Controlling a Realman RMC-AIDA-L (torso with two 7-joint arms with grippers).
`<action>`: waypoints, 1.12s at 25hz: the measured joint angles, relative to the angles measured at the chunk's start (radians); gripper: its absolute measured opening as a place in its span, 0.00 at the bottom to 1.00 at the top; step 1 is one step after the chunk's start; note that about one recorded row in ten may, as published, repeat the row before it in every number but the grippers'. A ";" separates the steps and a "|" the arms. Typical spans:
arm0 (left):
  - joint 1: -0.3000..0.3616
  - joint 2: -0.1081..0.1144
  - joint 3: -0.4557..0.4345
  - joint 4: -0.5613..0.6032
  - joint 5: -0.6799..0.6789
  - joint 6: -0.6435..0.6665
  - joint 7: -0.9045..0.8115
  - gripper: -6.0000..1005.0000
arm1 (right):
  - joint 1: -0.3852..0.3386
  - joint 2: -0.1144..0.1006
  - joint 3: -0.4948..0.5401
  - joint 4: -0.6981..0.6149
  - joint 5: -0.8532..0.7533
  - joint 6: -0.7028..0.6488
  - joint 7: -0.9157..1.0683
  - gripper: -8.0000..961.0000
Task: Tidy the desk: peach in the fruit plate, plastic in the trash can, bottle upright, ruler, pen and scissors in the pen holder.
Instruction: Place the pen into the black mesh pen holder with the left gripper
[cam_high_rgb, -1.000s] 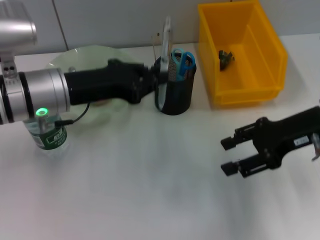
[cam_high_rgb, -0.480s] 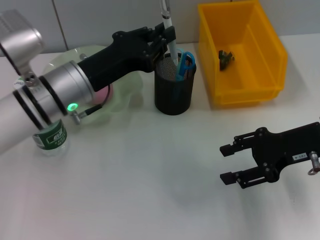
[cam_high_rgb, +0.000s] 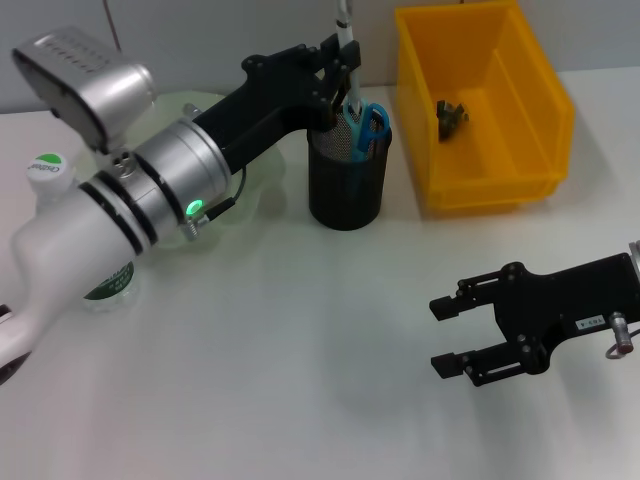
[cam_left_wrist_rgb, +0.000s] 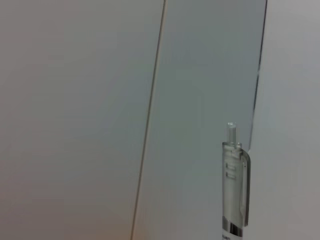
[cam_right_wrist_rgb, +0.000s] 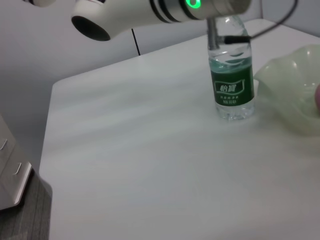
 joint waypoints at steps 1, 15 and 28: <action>-0.005 0.000 0.008 0.000 -0.011 -0.014 0.003 0.22 | 0.000 0.000 -0.003 0.000 0.003 0.000 -0.003 0.73; -0.045 0.000 0.082 -0.040 -0.126 -0.122 0.013 0.22 | 0.008 0.000 -0.010 0.000 0.008 -0.011 -0.006 0.73; -0.041 0.000 0.081 -0.065 -0.177 -0.117 0.014 0.23 | 0.026 0.002 -0.012 0.002 0.020 -0.024 -0.003 0.73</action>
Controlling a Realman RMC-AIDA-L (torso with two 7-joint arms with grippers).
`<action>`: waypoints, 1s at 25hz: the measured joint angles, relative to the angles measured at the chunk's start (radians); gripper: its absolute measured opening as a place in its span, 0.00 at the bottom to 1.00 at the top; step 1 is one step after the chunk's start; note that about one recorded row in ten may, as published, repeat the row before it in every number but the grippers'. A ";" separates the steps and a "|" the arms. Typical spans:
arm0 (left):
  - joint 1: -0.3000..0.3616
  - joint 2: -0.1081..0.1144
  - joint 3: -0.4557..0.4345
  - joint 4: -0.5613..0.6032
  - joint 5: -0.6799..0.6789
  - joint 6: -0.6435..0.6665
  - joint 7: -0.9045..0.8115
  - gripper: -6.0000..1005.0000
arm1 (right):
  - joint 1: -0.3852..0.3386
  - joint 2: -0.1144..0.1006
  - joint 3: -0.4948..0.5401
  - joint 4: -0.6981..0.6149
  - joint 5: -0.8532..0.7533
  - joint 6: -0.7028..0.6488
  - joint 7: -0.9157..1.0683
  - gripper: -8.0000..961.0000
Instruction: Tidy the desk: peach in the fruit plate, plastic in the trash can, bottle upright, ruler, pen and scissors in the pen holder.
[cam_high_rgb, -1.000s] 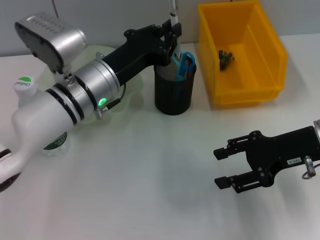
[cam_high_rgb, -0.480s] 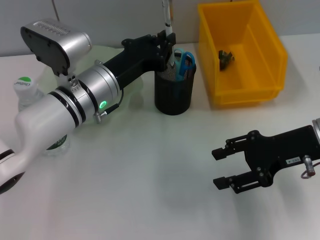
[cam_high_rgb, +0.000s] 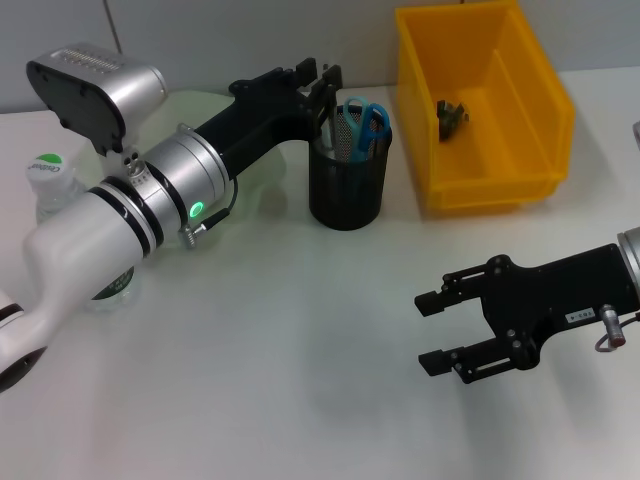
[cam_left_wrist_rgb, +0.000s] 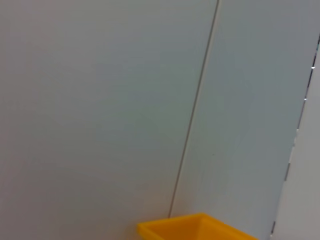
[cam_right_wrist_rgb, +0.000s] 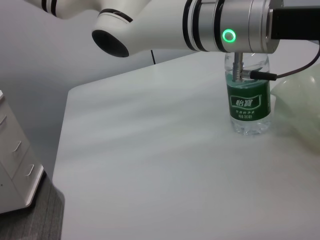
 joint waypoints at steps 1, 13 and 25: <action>0.000 0.000 0.000 0.000 0.000 0.000 0.000 0.23 | 0.001 0.000 0.000 0.000 0.000 0.000 0.001 0.73; 0.042 0.002 0.037 0.011 0.009 0.135 -0.032 0.57 | -0.001 0.000 0.007 0.003 0.003 0.005 0.000 0.73; 0.273 0.089 -0.059 -0.021 0.433 0.554 -0.280 0.83 | -0.099 -0.005 0.013 0.024 0.162 -0.003 -0.081 0.73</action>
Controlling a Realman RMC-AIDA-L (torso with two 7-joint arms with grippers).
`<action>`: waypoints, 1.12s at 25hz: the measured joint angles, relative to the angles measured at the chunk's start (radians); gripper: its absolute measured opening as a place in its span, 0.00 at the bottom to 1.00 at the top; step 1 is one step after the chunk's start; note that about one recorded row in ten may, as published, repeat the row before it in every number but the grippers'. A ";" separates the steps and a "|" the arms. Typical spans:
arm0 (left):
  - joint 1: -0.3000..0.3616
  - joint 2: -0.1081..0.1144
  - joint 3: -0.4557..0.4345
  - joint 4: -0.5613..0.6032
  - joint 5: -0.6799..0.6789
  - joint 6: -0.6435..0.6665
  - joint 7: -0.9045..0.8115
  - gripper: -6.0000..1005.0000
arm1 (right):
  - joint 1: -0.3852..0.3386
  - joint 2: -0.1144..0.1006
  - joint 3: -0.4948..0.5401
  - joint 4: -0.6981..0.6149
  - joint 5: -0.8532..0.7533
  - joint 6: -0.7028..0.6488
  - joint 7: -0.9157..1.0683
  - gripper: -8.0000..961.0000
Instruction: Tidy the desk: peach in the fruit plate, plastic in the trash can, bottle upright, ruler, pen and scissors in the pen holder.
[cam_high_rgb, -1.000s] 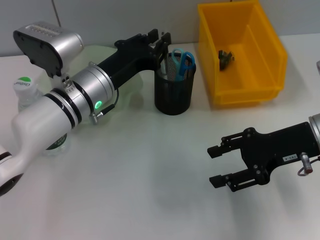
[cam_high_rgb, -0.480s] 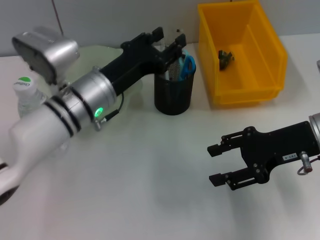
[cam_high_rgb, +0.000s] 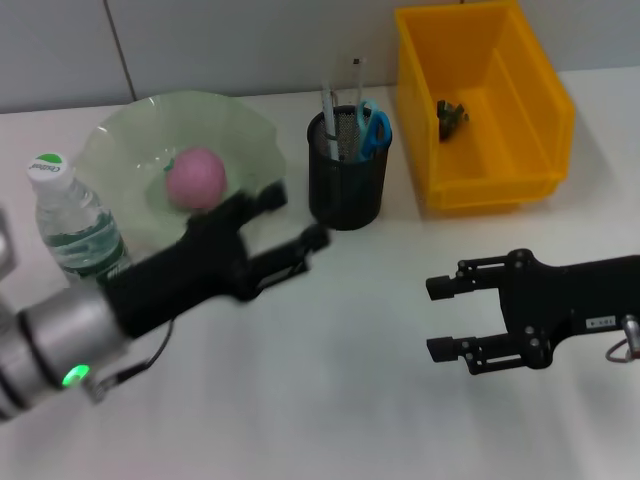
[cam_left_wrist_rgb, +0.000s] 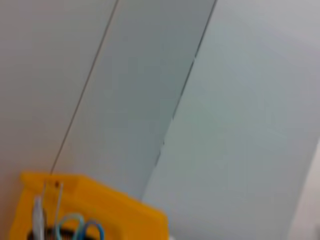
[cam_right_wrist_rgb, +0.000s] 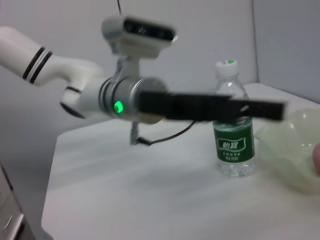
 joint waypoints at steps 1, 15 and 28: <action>0.014 0.004 -0.022 -0.012 0.039 0.027 0.001 0.83 | -0.005 0.000 0.001 0.005 0.005 0.001 -0.002 0.73; 0.045 0.039 -0.205 -0.093 0.435 0.177 0.059 0.86 | 0.001 0.003 0.002 0.174 0.071 0.041 -0.082 0.73; 0.040 0.045 -0.214 -0.094 0.486 0.203 0.041 0.86 | 0.004 0.004 0.003 0.284 0.073 0.089 -0.193 0.73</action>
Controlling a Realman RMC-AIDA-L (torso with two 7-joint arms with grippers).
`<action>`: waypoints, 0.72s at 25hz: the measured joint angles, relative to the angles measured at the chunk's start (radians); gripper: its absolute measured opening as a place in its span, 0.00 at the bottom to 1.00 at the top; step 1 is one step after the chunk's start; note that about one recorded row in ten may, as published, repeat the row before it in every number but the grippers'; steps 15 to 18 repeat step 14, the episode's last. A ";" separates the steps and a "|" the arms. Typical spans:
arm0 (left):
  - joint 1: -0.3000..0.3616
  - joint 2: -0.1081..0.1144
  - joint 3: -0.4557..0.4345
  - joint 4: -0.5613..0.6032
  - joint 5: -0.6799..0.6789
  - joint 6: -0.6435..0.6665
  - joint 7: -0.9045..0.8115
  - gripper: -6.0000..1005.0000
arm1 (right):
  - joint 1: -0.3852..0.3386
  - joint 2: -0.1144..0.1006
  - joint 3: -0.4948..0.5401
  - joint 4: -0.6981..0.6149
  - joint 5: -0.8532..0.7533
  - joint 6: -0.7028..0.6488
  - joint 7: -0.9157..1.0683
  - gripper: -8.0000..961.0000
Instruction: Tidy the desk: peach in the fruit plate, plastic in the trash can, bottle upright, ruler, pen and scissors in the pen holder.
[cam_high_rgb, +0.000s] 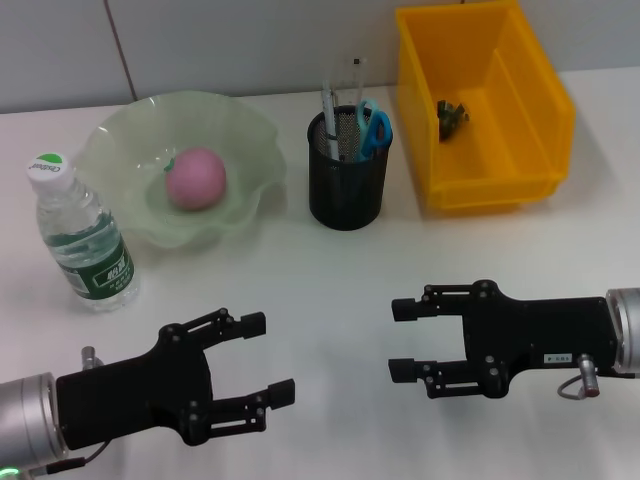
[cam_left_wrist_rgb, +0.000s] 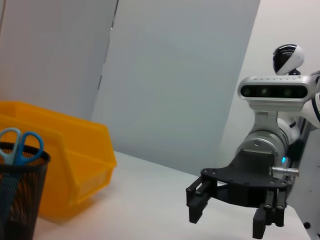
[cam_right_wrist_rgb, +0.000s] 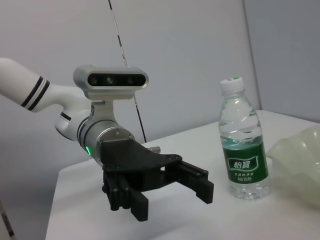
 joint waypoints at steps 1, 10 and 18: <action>-0.001 0.000 0.001 0.000 0.003 0.000 -0.004 0.86 | -0.001 0.000 0.000 0.000 0.000 0.000 -0.001 0.73; -0.002 0.000 0.002 0.000 0.004 0.008 -0.009 0.86 | -0.004 0.000 0.000 0.007 0.000 0.000 -0.006 0.73; -0.001 0.003 0.005 0.000 0.005 0.020 -0.011 0.86 | -0.002 -0.001 0.000 0.008 0.000 0.000 -0.007 0.73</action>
